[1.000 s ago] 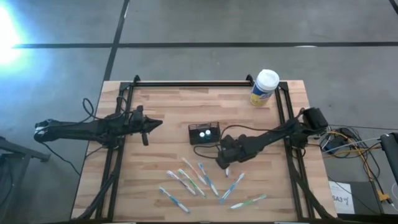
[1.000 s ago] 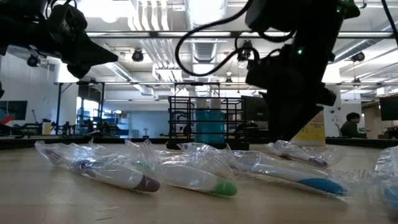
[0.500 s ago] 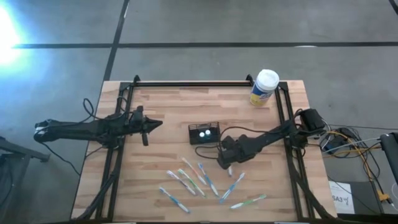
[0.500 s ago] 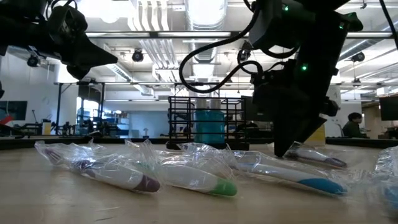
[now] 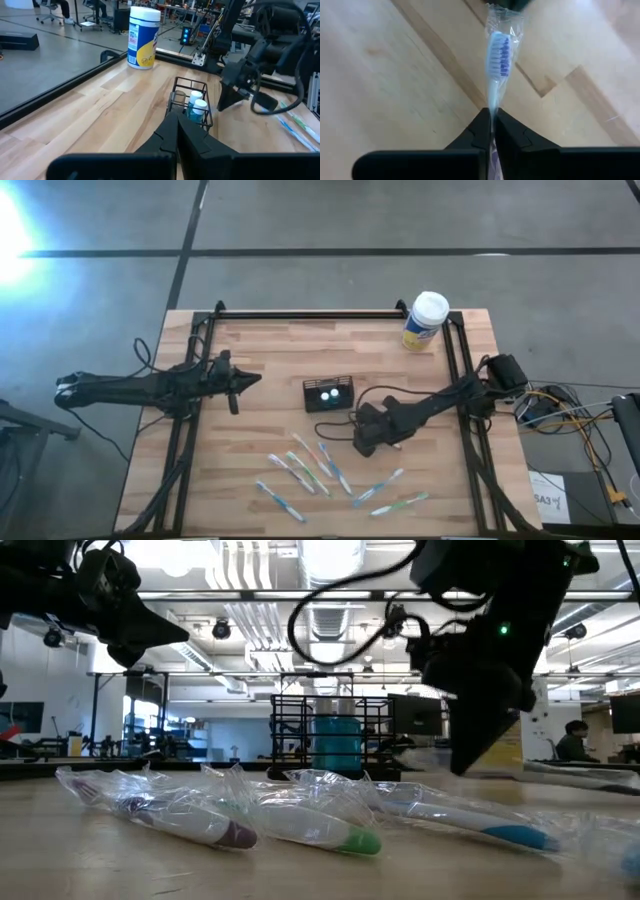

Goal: Pick & Place toothbrushing station
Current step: Put the top violet toothbrush into the black wire organizer

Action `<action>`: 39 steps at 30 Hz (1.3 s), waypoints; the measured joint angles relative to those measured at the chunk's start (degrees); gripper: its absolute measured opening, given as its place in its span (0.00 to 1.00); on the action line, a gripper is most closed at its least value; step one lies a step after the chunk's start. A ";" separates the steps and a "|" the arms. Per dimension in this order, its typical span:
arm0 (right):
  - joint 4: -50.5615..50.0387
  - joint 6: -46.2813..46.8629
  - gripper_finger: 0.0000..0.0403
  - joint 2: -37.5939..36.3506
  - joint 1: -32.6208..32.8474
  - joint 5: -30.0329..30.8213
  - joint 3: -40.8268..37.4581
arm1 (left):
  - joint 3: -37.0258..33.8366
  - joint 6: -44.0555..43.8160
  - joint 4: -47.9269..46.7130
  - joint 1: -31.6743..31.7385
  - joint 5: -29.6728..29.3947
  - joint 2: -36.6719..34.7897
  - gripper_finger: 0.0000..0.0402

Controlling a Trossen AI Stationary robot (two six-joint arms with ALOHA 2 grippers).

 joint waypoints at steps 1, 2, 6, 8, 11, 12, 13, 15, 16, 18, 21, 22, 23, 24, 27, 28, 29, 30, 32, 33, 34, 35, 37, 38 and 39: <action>0.00 -0.42 0.03 -0.84 0.30 0.85 0.00 | 0.00 0.02 0.04 0.01 -0.01 0.00 0.01; 0.10 -0.57 0.03 -1.56 0.61 2.03 0.00 | 0.00 0.03 0.04 0.00 0.00 0.00 0.01; 1.16 -2.43 0.02 -5.90 2.48 6.80 0.00 | 0.00 0.07 0.05 0.01 0.00 0.00 0.01; 2.67 -4.55 0.02 -8.33 3.90 10.03 0.01 | 0.00 0.11 0.05 0.00 0.00 0.00 0.01; 9.15 -12.17 0.02 -11.93 6.46 14.97 0.00 | 0.00 1.38 0.04 0.00 0.75 0.00 0.01; 12.00 -15.82 0.02 -13.16 7.34 15.82 0.00 | 0.00 2.31 0.07 0.00 1.86 0.11 0.01; 15.35 -19.91 0.02 -14.30 8.05 16.09 -0.06 | 0.00 3.15 0.18 -0.02 3.03 0.34 0.01; 22.51 -28.11 0.02 -16.14 8.89 16.09 -0.07 | -0.04 3.51 1.54 -0.02 4.47 0.78 0.01; 25.35 -31.81 0.02 -16.94 9.06 16.08 -0.09 | -0.07 3.49 2.88 -0.07 4.84 1.19 0.01; 30.14 -38.22 0.02 -18.16 9.02 16.09 -0.11 | 0.05 3.40 5.81 -0.04 6.81 2.50 0.01; 34.40 -46.33 0.02 -19.12 8.20 16.29 -0.11 | 1.29 3.81 8.13 -0.13 8.25 5.63 0.02; 35.31 -48.46 0.02 -19.18 7.84 16.31 -0.11 | 1.74 4.10 8.95 -0.13 8.37 6.82 0.03; 36.32 -50.14 0.02 -19.17 7.38 16.29 -0.20 | 2.06 4.53 9.97 -0.23 8.47 8.09 0.05; 37.43 -51.64 0.02 -19.04 6.92 16.29 -0.20 | 2.37 4.96 10.99 -0.28 8.85 9.08 0.07; 40.22 -55.27 0.02 -18.60 5.48 15.85 -0.20 | 4.19 6.41 14.87 -0.88 9.85 12.41 0.17; 40.96 -56.09 0.02 -18.29 4.91 15.08 -0.20 | 4.80 6.54 15.33 -1.11 10.00 13.52 0.21; 41.89 -56.82 0.02 -17.96 4.30 14.30 -0.20 | 5.59 6.81 15.83 -1.34 10.08 14.55 0.25; 42.18 -57.40 0.02 -17.87 3.79 13.47 -0.20 | 6.70 7.28 16.95 -1.59 10.08 15.59 0.29; 43.19 -58.00 0.02 -17.71 2.69 12.08 -0.31 | 9.01 8.76 18.32 -2.29 10.12 17.95 0.36; 44.51 -58.26 0.02 -17.52 2.08 11.25 -0.29 | 10.04 9.80 17.90 -2.67 10.28 19.10 0.39; 45.16 -58.65 0.02 -17.44 1.66 10.65 -0.24 | 11.14 10.86 17.82 -3.07 10.49 20.39 0.42; 45.43 -59.12 0.02 -17.40 1.27 10.29 -0.24 | 12.49 11.78 17.62 -3.46 10.83 21.66 0.44; 46.92 -60.03 0.02 -16.98 0.56 9.71 -0.24 | 14.89 13.19 17.53 -4.12 11.44 23.81 0.47; 47.82 -60.52 0.02 -16.81 0.26 9.64 -0.24 | 16.35 13.72 17.96 -4.43 12.02 24.94 0.48; 48.23 -61.13 0.02 -16.78 0.13 9.49 -0.24 | 17.59 14.20 18.15 -4.72 12.28 26.00 0.49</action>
